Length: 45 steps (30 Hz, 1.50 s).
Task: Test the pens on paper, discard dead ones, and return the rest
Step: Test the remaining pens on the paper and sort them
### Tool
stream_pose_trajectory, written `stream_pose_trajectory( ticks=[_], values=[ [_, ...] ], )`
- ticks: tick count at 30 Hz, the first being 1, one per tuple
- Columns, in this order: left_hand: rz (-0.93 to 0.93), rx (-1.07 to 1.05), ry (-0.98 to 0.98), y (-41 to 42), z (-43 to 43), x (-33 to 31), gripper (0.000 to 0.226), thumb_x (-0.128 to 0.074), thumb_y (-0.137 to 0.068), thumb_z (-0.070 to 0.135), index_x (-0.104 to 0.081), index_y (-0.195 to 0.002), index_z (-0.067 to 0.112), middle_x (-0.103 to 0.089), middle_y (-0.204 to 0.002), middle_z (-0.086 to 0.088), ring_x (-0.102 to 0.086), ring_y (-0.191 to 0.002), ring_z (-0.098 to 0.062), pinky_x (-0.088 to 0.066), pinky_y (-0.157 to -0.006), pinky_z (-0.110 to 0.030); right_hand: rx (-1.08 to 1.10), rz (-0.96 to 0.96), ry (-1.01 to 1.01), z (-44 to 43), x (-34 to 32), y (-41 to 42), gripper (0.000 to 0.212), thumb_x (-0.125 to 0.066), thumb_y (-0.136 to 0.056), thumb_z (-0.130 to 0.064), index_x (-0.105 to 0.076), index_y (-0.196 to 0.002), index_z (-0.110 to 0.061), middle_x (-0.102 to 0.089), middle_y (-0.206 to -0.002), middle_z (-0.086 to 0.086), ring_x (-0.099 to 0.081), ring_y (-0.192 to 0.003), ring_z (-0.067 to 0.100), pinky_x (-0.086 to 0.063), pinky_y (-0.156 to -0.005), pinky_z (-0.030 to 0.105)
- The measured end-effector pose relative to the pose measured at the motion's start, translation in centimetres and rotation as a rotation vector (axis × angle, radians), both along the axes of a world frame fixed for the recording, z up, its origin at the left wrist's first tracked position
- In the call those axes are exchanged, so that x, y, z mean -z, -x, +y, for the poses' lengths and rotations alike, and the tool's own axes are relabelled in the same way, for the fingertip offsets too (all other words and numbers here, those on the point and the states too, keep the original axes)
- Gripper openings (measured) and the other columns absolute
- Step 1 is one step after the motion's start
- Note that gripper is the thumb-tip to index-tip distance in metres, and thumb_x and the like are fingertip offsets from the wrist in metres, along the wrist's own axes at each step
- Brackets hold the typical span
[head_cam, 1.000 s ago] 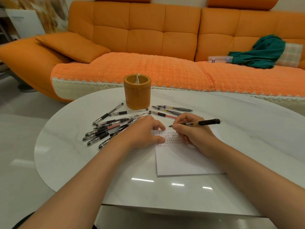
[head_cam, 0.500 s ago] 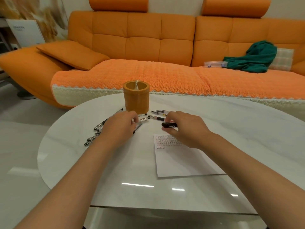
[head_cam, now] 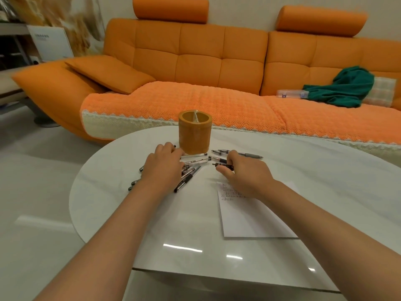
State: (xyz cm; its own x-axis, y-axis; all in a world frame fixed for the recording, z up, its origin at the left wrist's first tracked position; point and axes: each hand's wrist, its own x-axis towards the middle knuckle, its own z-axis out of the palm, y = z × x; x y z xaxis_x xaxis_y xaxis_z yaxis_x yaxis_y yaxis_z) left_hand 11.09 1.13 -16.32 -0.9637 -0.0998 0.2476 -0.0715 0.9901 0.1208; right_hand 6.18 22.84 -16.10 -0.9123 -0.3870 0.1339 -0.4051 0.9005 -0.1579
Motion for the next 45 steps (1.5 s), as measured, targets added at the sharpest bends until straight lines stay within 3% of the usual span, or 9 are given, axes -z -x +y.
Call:
stream_pose_trajectory(
  ticks=[3,8,17,23,27,33,37,41,45],
  values=[
    [-0.061,-0.017,0.018,0.1,-0.8,0.3,0.038,-0.039,-0.105,0.025,-0.051,-0.141,0.026,-0.050,-0.139,-0.003,-0.043,-0.125,-0.025,-0.040,-0.099,-0.039,-0.009,0.005,0.058,-0.4,0.5,1.0,0.014,-0.043,-0.102,-0.032,-0.052,-0.107,-0.022,-0.058,-0.104,0.000,-0.054,-0.082,0.020,-0.045,-0.066,0.037],
    [-0.045,-0.006,0.002,0.2,-1.1,0.6,0.034,-0.039,-0.106,0.024,-0.064,-0.128,0.027,-0.059,-0.127,-0.001,-0.048,-0.117,-0.023,-0.043,-0.092,-0.036,-0.071,0.047,0.074,-1.1,0.9,2.3,0.027,-0.050,-0.098,-0.016,-0.063,-0.120,-0.024,-0.055,-0.113,-0.001,-0.056,-0.097,0.020,-0.051,-0.079,0.035],
    [-0.011,0.009,-0.116,0.6,-1.2,0.6,0.021,-0.053,-0.101,0.035,-0.071,-0.111,0.031,-0.065,-0.113,0.003,-0.052,-0.110,-0.021,-0.045,-0.083,-0.035,-0.019,0.244,-0.174,-0.7,1.1,3.9,0.030,-0.051,-0.099,-0.026,-0.067,-0.123,-0.028,-0.066,-0.110,0.000,-0.058,-0.098,0.025,-0.041,-0.078,0.036],
    [0.009,-0.011,-0.297,0.6,-1.4,0.7,0.011,-0.060,-0.098,0.026,-0.070,-0.102,0.028,-0.068,-0.101,0.003,-0.055,-0.104,-0.021,-0.051,-0.083,-0.039,-0.136,0.233,-0.052,-2.7,0.8,3.4,0.037,-0.052,-0.097,-0.017,-0.057,-0.132,-0.028,-0.059,-0.122,0.000,-0.054,-0.105,0.023,-0.043,-0.080,0.034],
    [0.010,0.007,-0.331,0.7,-1.6,0.9,0.016,-0.056,-0.100,0.022,-0.071,-0.101,0.028,-0.067,-0.102,0.002,-0.053,-0.105,-0.020,-0.050,-0.085,-0.039,-0.343,0.183,-0.070,-4.6,0.8,2.1,0.039,-0.049,-0.100,-0.026,-0.053,-0.138,-0.028,-0.057,-0.134,-0.002,-0.050,-0.117,0.022,-0.040,-0.096,0.038],
    [0.151,0.099,-0.435,0.8,-1.1,0.6,0.016,-0.056,-0.100,0.016,-0.071,-0.098,0.021,-0.067,-0.098,0.004,-0.049,-0.098,-0.014,-0.041,-0.082,-0.028,-0.330,0.224,-0.047,-4.9,1.0,1.9,0.028,-0.047,-0.103,-0.029,-0.061,-0.127,-0.028,-0.061,-0.115,-0.001,-0.051,-0.107,0.022,-0.032,-0.093,0.036],
    [0.243,0.178,-0.440,0.7,-0.5,-0.3,0.010,-0.059,-0.099,0.020,-0.068,-0.103,0.023,-0.061,-0.095,0.009,-0.049,-0.093,-0.011,-0.041,-0.080,-0.025,-0.311,0.185,0.056,-3.9,0.1,1.3,0.022,-0.053,-0.102,-0.025,-0.065,-0.119,-0.020,-0.060,-0.112,0.002,-0.055,-0.096,0.020,-0.048,-0.083,0.034],
    [0.119,0.192,-0.410,0.5,0.5,-0.8,0.020,-0.057,-0.099,0.034,-0.064,-0.117,0.027,-0.063,-0.103,0.009,-0.056,-0.097,-0.012,-0.051,-0.085,-0.033,-0.235,0.141,0.082,-1.6,0.0,0.6,0.016,-0.055,-0.100,-0.023,-0.062,-0.114,-0.019,-0.054,-0.113,0.000,-0.053,-0.095,0.018,-0.053,-0.079,0.037],
    [-0.011,0.176,-0.425,0.3,1.5,-0.6,0.018,-0.055,-0.099,0.040,-0.069,-0.105,0.029,-0.067,-0.097,0.013,-0.058,-0.085,-0.006,-0.051,-0.074,-0.031,-0.185,0.145,0.121,0.7,0.0,-0.4,0.015,-0.053,-0.100,-0.018,-0.062,-0.113,-0.016,-0.053,-0.112,0.000,-0.054,-0.096,0.020,-0.047,-0.075,0.032]
  ],
)
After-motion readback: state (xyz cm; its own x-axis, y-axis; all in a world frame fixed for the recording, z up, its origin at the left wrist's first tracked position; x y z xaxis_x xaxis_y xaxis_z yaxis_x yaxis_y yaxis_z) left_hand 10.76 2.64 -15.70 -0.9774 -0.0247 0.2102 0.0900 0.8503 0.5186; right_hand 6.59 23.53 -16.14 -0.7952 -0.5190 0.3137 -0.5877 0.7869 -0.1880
